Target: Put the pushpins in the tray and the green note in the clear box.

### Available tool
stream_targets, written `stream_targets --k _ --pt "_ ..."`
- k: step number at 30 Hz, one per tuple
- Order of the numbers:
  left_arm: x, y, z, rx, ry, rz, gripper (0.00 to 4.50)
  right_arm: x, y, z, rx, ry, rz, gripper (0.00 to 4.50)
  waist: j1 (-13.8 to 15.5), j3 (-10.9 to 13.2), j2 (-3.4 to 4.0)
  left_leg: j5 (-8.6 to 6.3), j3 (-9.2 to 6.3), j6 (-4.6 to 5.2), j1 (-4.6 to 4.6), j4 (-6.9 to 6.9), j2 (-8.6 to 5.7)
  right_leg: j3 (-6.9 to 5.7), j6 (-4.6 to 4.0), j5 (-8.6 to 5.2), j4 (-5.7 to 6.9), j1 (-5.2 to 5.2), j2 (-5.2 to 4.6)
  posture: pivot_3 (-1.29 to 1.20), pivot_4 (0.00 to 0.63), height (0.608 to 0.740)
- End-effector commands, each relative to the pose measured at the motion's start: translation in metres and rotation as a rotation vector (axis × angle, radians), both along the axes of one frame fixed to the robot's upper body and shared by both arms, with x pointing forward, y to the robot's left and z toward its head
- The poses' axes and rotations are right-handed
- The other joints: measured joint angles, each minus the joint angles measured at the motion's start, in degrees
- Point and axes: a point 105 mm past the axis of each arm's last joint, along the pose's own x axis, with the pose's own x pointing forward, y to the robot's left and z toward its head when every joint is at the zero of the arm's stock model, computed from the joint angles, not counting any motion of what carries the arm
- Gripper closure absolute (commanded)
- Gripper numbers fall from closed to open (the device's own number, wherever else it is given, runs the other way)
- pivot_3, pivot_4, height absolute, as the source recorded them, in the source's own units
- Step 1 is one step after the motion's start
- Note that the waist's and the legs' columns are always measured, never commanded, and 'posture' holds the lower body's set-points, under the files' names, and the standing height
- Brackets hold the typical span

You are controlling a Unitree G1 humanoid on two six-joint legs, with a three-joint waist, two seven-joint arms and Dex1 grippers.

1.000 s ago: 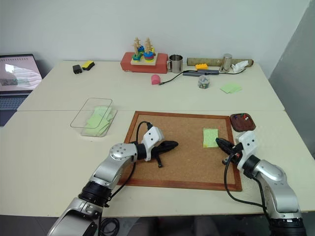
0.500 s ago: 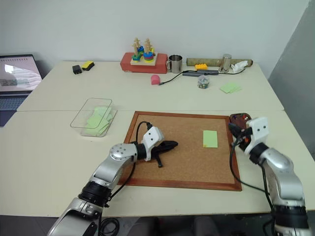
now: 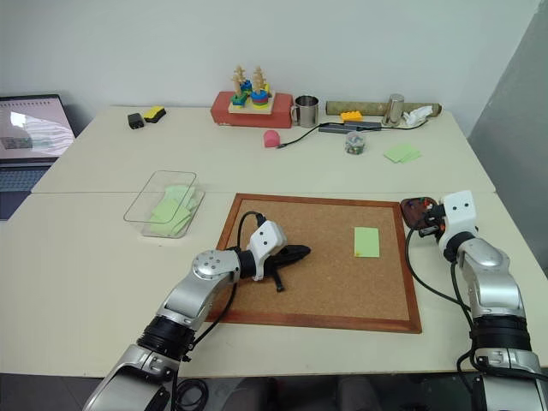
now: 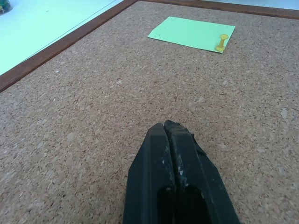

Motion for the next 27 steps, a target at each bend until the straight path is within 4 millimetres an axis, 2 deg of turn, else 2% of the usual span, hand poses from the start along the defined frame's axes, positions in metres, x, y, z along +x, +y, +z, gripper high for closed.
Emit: stream_targets --k 1,7,8,11,13,16,18,21,27 --pt "-0.004 0.012 -0.029 0.073 0.081 0.044 4.50 0.000 -0.001 0.029 0.006 -0.118 0.004 2.53 0.00 0.00 0.00 0.00 0.00 0.00 0.00 0.00 0.00 -0.01 0.00 0.00 0.00 0.00 0.00 0.00 0.150 0.740" --pt "-0.004 0.011 -0.029 0.074 0.081 0.041 4.50 -0.013 0.003 0.054 0.015 -0.211 0.061 1.35 0.01 0.00 0.01 0.00 -0.01 0.00 -0.01 -0.01 0.00 -0.01 0.02 -0.01 0.00 0.00 0.00 0.00 0.150 0.740" --pt "-0.004 0.011 -0.029 0.074 0.081 0.041 4.50 -0.017 0.008 0.057 0.019 -0.218 0.097 1.35 0.04 0.00 0.01 0.00 -0.01 0.00 -0.01 -0.01 0.00 -0.02 0.03 -0.02 -0.01 0.00 0.00 0.00 0.150 0.740" --pt "-0.003 0.012 -0.029 0.075 0.081 0.041 4.50 -0.040 0.043 0.057 0.023 -0.206 0.326 1.35 0.05 -0.01 0.01 0.00 -0.01 0.00 -0.01 -0.01 0.00 -0.01 0.04 -0.03 -0.02 0.00 0.00 0.00 0.150 0.740" --pt "-0.003 0.012 -0.029 0.075 0.081 0.041 4.50 -0.051 0.058 0.055 0.028 -0.189 0.414 1.35 -0.02 -0.01 0.01 0.00 -0.03 0.00 -0.01 -0.02 0.01 -0.02 0.05 -0.03 -0.02 0.00 0.01 0.00 0.150 0.740" --pt "-0.003 0.012 -0.029 0.078 0.081 0.037 4.50 -0.070 0.085 0.040 0.015 -0.132 0.540 1.35 -0.08 -0.01 0.01 0.00 -0.04 0.00 0.01 0.00 0.02 -0.03 0.05 -0.02 0.00 0.02 0.01 0.00 0.150 0.740" --pt "-0.002 0.012 -0.029 0.078 0.081 0.036 4.50 -0.074 0.094 0.035 0.038 -0.115 0.566 1.35 -0.07 -0.01 0.01 0.00 -0.04 0.00 0.01 0.00 0.02 -0.03 0.06 -0.02 -0.01 0.03 0.01 0.00 0.150 0.740" --pt "-0.002 0.011 -0.029 0.081 0.080 0.030 4.50 -0.079 0.111 0.014 0.042 -0.053 0.621 1.35 -0.06 -0.02 -0.01 0.00 -0.03 0.00 0.01 0.02 0.01 -0.03 0.08 -0.01 -0.01 0.02 0.01 0.00 0.150 0.740" --pt "-0.002 0.013 -0.028 0.085 0.078 0.031 4.50 -0.072 0.122 -0.009 0.058 -0.005 0.628 1.35 -0.01 -0.03 -0.02 0.00 -0.05 -0.01 0.01 0.03 0.01 -0.04 0.08 -0.01 -0.01 0.03 0.01 0.00 0.150 0.740"
